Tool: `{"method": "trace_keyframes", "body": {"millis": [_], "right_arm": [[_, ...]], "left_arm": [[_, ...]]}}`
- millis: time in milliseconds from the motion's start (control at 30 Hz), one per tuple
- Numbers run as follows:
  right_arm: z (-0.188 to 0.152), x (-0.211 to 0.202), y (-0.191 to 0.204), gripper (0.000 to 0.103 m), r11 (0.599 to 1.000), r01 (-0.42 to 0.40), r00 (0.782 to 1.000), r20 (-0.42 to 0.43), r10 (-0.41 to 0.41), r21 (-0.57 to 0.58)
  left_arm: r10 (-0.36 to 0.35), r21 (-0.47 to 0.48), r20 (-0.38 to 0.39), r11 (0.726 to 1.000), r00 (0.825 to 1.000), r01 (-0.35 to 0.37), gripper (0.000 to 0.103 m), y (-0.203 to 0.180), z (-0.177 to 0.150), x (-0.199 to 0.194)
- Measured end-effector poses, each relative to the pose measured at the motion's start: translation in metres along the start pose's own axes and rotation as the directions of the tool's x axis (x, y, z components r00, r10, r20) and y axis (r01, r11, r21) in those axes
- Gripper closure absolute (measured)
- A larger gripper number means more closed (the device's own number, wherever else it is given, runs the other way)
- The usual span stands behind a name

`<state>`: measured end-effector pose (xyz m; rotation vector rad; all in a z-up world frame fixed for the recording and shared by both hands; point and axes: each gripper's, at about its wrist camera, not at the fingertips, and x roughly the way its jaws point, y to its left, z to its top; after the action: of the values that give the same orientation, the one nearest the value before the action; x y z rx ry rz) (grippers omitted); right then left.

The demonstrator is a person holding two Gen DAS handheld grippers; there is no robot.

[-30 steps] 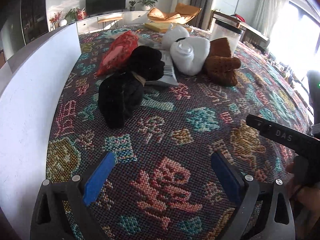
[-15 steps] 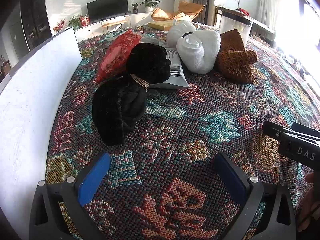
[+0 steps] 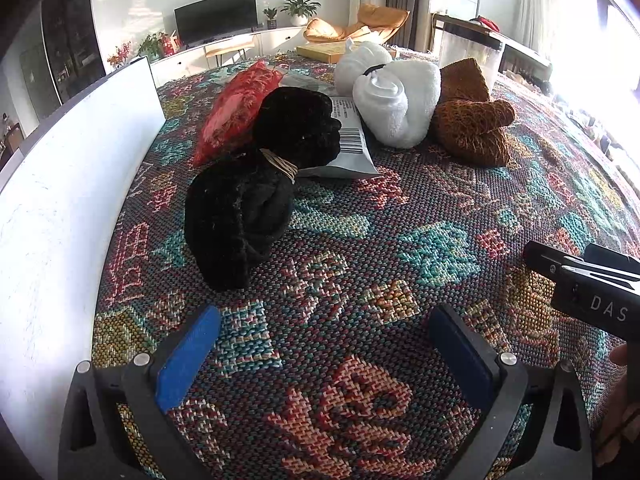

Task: Organize soft objects

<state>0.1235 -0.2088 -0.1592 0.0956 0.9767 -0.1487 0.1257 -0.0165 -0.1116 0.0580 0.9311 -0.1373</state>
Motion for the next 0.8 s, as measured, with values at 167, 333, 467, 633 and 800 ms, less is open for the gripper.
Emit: {"method": "trace_keyframes", "body": {"millis": [167,333,467,633,800], "right_arm": [[-0.0007,-0.0008,0.0014,0.009,1.000,0.000,1.000,-0.002,0.000,0.002],[-0.0005,-0.0010,0.0014,0.009,1.000,0.001,1.000,-0.002,-0.001,0.002],[-0.0008,-0.0013,0.0016,0.009,1.000,0.000,1.000,-0.002,0.000,0.002],[-0.0004,-0.0013,0.0011,0.009,1.000,0.000,1.000,-0.002,0.000,0.001],[-0.0005,-0.0014,0.0012,0.009,1.000,0.000,1.000,-0.001,0.000,0.001]], "left_arm": [[0.001,0.000,0.000,1.000,1.000,-0.001,0.000,-0.0006,-0.0007,0.0005],[0.001,0.000,0.001,1.000,1.000,-0.001,0.000,-0.0006,-0.0009,0.0005],[0.002,0.001,0.001,1.000,1.000,-0.002,0.000,-0.0008,-0.0011,0.0004],[0.002,0.001,0.001,1.000,1.000,-0.002,0.000,-0.0009,-0.0012,0.0005],[0.002,0.001,0.001,1.000,1.000,-0.002,0.000,-0.0010,-0.0014,0.0005]]}}
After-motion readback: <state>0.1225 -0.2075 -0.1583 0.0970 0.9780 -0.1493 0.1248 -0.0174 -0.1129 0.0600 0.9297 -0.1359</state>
